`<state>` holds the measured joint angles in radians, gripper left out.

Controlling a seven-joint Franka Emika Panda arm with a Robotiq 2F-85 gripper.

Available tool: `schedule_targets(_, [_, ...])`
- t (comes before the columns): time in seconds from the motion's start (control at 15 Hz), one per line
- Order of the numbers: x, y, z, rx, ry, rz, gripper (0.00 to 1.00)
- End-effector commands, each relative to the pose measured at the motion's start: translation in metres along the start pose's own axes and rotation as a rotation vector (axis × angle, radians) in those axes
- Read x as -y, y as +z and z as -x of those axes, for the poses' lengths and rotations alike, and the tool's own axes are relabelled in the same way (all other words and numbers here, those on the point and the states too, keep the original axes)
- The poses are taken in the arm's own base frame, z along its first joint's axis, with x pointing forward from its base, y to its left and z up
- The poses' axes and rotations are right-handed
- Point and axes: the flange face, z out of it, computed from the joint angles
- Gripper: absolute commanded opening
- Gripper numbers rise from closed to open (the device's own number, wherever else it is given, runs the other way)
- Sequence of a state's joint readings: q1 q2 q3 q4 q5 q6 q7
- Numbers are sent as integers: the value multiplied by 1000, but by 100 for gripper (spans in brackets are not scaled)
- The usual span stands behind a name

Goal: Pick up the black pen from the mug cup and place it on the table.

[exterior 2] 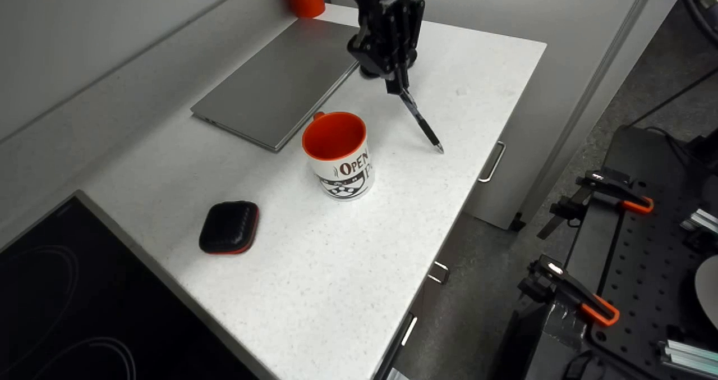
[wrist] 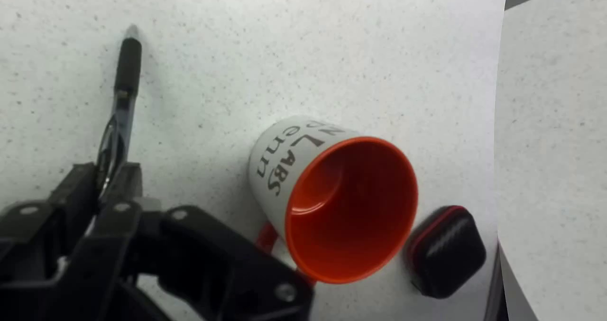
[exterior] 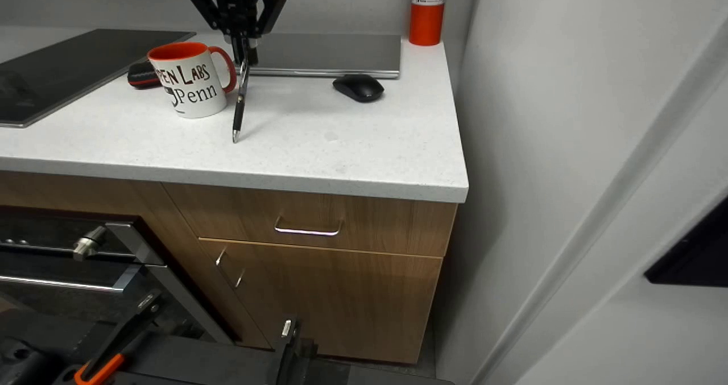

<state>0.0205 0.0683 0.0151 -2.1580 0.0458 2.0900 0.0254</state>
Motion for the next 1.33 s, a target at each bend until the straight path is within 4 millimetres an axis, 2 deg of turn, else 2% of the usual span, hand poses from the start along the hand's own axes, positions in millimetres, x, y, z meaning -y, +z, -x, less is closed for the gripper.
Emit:
schedule_targets(0.0, [10,22,-22,-16,35,40,3])
schedule_targets(0.2, [7,30,-30,-38,81,40,4])
schedule_targets(0.27, [5,29,-29,-47,96,32,37])
schedule_targets(0.33, [3,26,-27,-54,104,23,38])
schedule_targets(0.4, [-1,23,-25,-65,111,13,44])
schedule_targets(0.87, [-18,11,-25,-97,149,-2,97])
schedule_targets(0.93, [-18,10,-25,-96,149,-3,100])
schedule_targets(1.27, [-17,20,-24,-64,123,9,100])
